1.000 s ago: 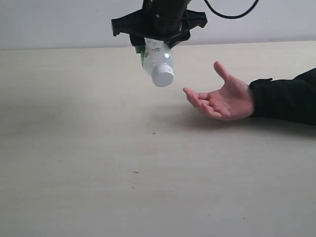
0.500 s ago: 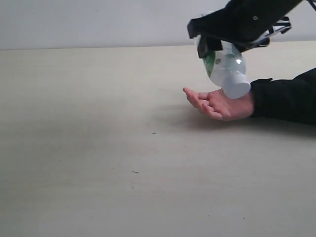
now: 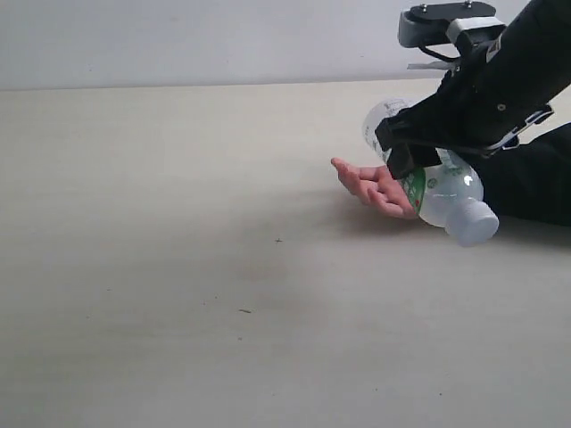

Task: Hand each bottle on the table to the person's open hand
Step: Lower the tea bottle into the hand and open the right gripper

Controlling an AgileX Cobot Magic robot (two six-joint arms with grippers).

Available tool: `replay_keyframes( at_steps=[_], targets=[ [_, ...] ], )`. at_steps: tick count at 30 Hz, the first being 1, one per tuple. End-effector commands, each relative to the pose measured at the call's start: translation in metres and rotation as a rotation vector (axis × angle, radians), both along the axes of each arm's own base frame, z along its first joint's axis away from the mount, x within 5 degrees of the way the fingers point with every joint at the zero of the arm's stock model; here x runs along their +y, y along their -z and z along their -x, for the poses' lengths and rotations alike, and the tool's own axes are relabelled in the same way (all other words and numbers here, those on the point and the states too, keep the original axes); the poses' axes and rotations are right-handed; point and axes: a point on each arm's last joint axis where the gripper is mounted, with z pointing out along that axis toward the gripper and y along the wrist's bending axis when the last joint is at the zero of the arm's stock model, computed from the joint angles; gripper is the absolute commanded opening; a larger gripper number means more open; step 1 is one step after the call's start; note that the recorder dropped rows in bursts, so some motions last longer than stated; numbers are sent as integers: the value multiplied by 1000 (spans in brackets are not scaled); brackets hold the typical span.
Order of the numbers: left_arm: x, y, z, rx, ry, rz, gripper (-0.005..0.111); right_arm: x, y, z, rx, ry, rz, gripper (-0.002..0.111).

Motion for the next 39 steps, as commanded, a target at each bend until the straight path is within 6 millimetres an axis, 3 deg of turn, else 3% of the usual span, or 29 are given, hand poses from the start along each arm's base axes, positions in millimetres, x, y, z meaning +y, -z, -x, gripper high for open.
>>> replay_keyframes(
  at_steps=[1, 6, 18, 26, 30, 35, 39],
  targets=[
    [0, 1, 0, -5, 0, -3, 0, -14, 9, -7, -26, 53, 5, 0],
    [0, 1, 0, -5, 0, -3, 0, -27, 20, -18, -9, 109, 10, 0],
    [0, 1, 0, -5, 0, -3, 0, -24, 29, -32, -81, 115, -3, 0],
    [0, 1, 0, -5, 0, -3, 0, -22, 83, -38, 106, 91, 62, 0],
    [0, 1, 0, -5, 0, -3, 0, -22, 82, -39, 93, 95, 58, 0],
    [0, 1, 0, -5, 0, -3, 0, -14, 53, -58, 20, 121, -14, 0],
    [0, 1, 0, -5, 0, -3, 0, -12, 45, -63, 10, 115, -16, 0]
  ],
)
